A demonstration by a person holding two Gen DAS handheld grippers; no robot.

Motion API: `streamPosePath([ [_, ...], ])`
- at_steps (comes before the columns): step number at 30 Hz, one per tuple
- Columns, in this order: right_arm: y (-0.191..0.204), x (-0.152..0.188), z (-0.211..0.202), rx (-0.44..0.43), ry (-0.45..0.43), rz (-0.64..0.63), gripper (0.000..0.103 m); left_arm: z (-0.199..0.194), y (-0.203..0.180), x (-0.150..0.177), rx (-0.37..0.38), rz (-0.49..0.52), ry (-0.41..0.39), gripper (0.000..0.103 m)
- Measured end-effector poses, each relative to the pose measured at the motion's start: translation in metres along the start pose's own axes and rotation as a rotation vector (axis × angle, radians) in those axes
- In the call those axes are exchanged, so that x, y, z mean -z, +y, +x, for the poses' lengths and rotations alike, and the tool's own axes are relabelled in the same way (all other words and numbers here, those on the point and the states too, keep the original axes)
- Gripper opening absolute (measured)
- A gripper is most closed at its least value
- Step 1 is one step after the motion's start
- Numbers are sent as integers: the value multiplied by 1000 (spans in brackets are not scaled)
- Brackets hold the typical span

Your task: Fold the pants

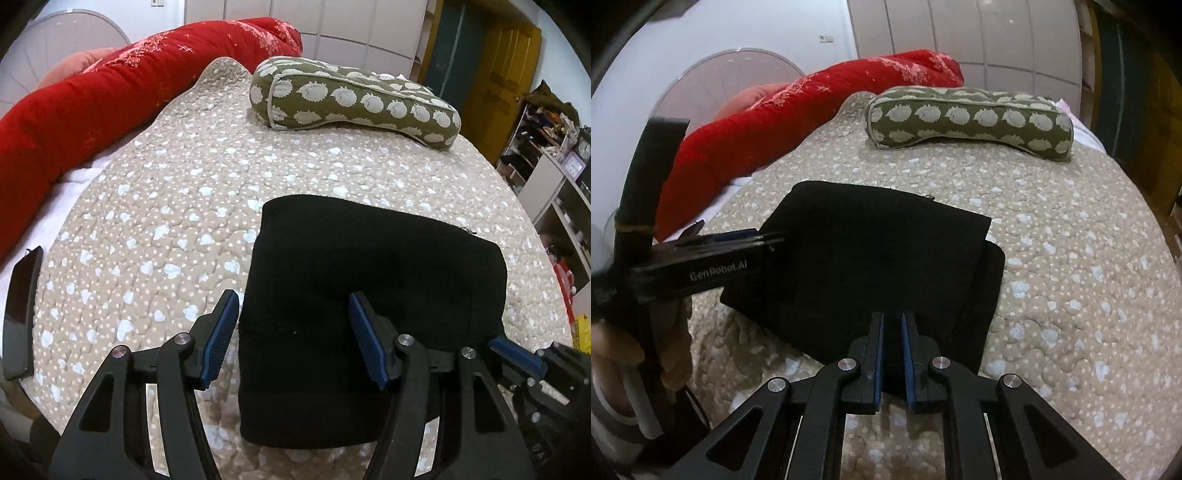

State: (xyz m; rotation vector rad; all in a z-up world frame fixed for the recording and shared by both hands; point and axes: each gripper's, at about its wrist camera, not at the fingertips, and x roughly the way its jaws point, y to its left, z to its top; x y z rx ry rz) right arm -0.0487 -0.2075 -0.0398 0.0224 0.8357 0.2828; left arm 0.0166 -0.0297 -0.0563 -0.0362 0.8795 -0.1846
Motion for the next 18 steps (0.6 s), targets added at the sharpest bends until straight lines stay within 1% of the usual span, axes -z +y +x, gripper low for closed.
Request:
streamPosePath([
  [2, 2, -6, -6, 3, -1, 3, 9, -2, 0, 0, -2, -2, 1, 62],
  [5, 4, -15, -14, 5, -26, 11, 12, -6, 3, 0, 2, -12, 7, 62],
  [8, 12, -19, -22, -12, -49, -3, 13, -12, 5, 0, -4, -13, 1, 62],
  [10, 18, -19, -22, -38, -53, -19, 15, -15, 6, 1, -9, -15, -7, 62],
  [12, 25, -15, -17, -56, -42, -45, 18, -15, 8, 3, -6, -23, -4, 62],
  [14, 29, -8, -5, -41, -13, -64, 20, -13, 8, 5, -5, -27, 1, 62],
  [16, 27, -1, 5, -36, 12, -57, 20, -11, 7, 7, -5, -28, 6, 62],
  [18, 25, 0, 2, -51, 8, -39, 20, -11, 6, 8, -5, -25, 8, 62],
])
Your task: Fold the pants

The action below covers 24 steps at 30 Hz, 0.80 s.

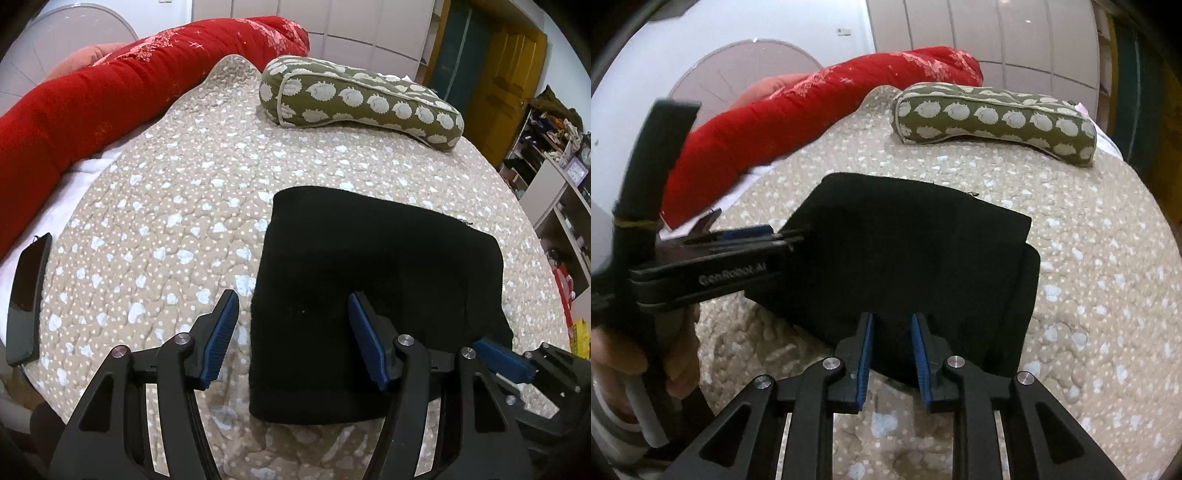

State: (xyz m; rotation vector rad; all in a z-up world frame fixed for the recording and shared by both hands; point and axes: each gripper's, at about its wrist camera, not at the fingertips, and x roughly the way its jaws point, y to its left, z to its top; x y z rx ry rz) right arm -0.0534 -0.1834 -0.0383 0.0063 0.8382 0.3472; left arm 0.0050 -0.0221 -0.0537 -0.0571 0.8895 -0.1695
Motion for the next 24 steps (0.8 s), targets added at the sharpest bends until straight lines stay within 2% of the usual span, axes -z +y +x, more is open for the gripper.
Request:
streamPosePath([
  [3, -4, -6, -11, -6, -8, 12, 21, -1, -1, 0, -2, 0, 1, 62],
  [7, -23, -14, -21, 54, -53, 80, 26, -5, 1, -1, -4, -7, -8, 62],
  [13, -46, -19, 5, 104, -1, 148, 29, 1, 5, -3, 7, -19, 6, 62],
  [15, -50, -17, 12, 129, -13, 147, 39, 3, 4, -3, 11, -20, 5, 62],
  [18, -57, -17, 10, 108, -21, 184, 41, 6, 6, -3, 16, -27, 6, 66],
  [24, -65, -15, -2, 82, -28, 240, 43, 2, 10, -7, 38, -36, 10, 66],
])
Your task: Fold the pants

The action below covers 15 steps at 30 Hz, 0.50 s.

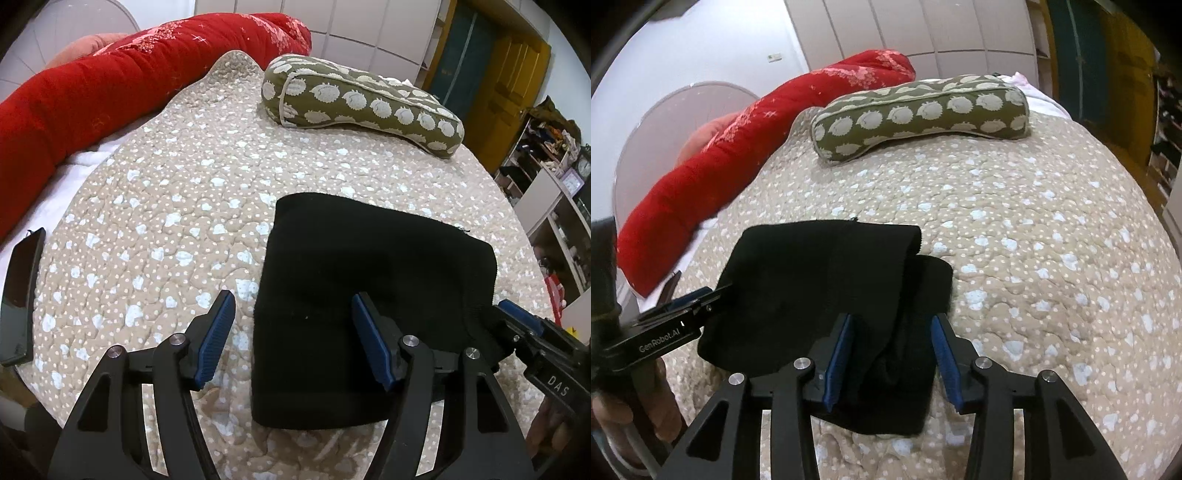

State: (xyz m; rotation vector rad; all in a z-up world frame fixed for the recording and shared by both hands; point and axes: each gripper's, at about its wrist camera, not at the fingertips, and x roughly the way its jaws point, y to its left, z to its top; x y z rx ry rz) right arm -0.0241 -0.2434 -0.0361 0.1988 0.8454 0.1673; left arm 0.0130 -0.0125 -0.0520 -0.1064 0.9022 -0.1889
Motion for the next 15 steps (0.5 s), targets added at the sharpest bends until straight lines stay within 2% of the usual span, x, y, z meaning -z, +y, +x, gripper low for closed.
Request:
streamPosePath([
  [10, -9, 4, 0, -69, 2, 64, 47, -5, 17, -1, 23, -39, 11, 66],
  [15, -17, 5, 6, -91, 17, 106, 55, 0, 17, 1, 21, -40, 24, 66],
])
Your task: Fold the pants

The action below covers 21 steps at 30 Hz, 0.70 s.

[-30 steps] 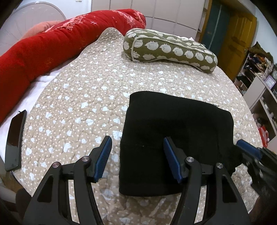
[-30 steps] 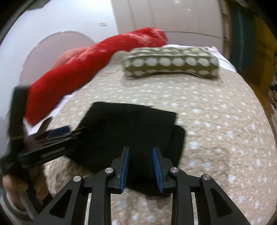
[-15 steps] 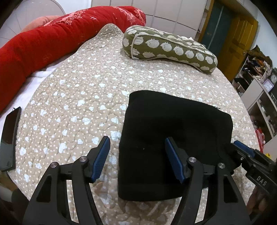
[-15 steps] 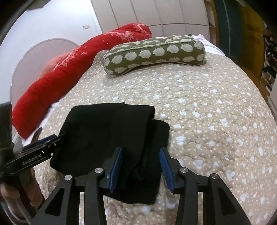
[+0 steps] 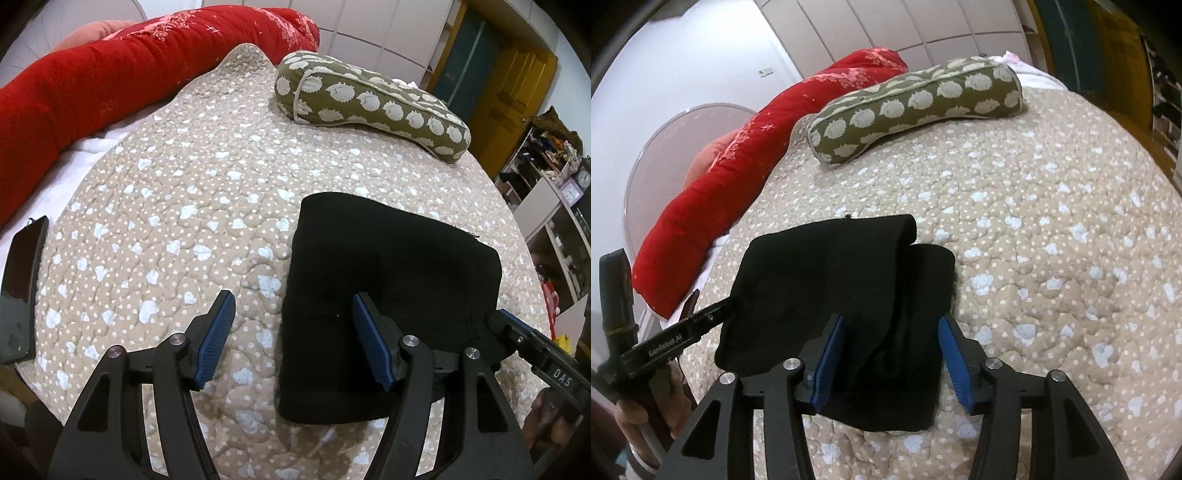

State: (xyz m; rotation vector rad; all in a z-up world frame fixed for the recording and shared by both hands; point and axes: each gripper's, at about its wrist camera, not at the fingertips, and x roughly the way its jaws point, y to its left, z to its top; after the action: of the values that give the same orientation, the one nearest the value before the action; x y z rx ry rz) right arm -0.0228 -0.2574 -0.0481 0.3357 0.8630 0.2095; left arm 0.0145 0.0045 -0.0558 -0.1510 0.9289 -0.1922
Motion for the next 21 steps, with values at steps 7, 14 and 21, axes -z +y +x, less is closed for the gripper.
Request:
streamPosePath([
  [7, -11, -1, 9, -37, 17, 55, 63, 9, 2, -1, 34, -15, 7, 75],
  [14, -18, -2, 18, -79, 26, 88, 70, 21, 3, -4, 70, -42, 21, 85],
  [21, -17, -5, 29, -125, 24, 103, 72, 30, -4, -5, 79, -42, 17, 88],
])
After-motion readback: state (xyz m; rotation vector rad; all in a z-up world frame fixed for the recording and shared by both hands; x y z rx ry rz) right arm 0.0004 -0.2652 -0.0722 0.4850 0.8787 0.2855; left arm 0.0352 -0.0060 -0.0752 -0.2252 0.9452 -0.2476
